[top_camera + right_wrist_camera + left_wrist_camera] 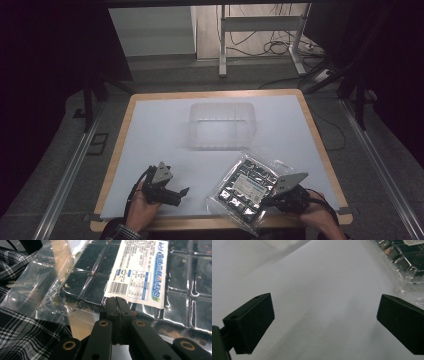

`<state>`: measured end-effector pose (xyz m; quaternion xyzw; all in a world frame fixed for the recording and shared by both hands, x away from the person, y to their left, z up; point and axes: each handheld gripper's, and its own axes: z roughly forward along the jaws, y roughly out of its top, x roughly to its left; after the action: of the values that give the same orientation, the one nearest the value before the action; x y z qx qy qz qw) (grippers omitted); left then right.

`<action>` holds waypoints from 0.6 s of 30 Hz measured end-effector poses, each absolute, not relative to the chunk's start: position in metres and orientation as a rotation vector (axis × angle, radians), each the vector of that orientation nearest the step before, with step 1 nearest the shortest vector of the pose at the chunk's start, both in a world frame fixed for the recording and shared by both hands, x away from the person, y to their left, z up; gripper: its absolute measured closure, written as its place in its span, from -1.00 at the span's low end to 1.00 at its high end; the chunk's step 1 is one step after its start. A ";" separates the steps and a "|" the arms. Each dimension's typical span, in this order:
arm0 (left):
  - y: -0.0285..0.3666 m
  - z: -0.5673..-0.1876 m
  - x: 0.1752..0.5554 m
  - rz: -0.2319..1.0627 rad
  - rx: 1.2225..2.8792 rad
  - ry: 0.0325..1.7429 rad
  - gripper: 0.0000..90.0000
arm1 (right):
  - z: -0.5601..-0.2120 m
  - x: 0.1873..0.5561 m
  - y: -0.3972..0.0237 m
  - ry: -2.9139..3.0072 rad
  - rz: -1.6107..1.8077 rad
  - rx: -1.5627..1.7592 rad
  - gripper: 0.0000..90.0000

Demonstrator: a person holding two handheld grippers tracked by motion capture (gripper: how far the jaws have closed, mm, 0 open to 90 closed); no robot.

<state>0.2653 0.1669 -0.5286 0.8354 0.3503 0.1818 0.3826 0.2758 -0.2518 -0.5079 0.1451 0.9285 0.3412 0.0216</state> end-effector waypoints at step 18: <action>0.167 -0.529 0.266 0.471 2.132 0.902 -0.98 | -0.515 0.279 -0.208 2.902 1.032 0.403 0.98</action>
<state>0.2655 0.1671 -0.5288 0.8349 0.3531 0.1844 0.3798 0.2790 -0.2076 -0.5151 0.1298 0.9341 0.3322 0.0175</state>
